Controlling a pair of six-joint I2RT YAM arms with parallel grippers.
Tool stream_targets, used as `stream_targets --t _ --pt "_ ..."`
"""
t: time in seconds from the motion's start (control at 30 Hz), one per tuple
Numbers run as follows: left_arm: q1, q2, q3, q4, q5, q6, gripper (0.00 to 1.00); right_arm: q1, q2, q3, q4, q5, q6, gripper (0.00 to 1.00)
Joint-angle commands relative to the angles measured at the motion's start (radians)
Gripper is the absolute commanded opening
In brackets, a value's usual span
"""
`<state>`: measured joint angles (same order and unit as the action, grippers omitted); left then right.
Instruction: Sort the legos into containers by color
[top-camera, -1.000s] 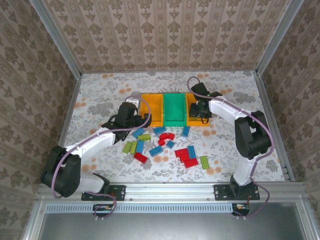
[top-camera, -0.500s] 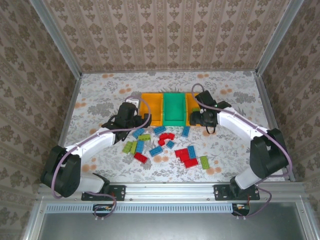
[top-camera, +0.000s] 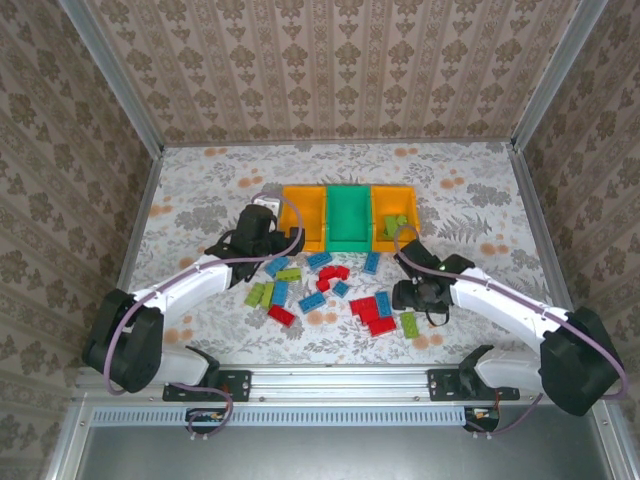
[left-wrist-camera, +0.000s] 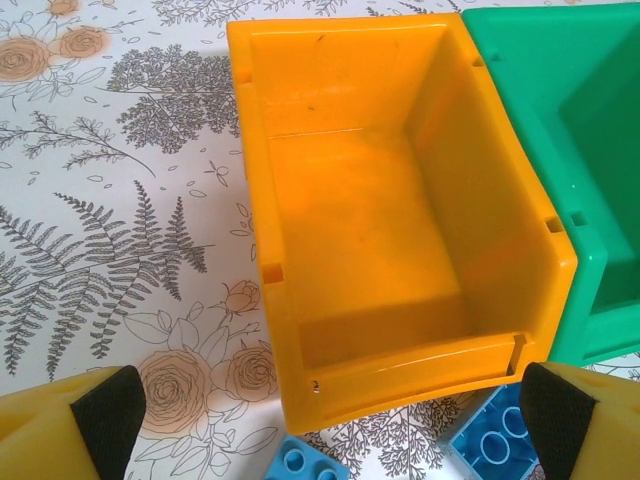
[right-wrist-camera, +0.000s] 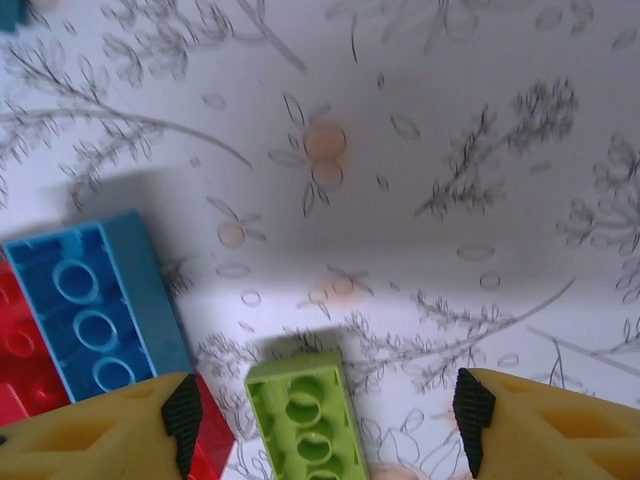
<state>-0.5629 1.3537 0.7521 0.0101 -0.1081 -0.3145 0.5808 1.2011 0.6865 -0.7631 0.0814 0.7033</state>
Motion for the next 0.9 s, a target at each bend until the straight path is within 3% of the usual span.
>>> stream_targets --t 0.0,0.43,0.87 --pt "-0.006 0.015 -0.008 0.024 0.019 -0.011 1.0 0.036 -0.04 -0.051 -0.012 -0.034 0.102 0.7" --pt "-0.008 0.019 -0.007 0.028 0.027 -0.017 1.0 0.139 -0.016 -0.112 0.034 -0.045 0.165 0.69" --pt "-0.011 0.019 -0.006 0.023 0.023 -0.015 1.0 0.142 0.082 -0.111 0.065 -0.024 0.166 0.55"
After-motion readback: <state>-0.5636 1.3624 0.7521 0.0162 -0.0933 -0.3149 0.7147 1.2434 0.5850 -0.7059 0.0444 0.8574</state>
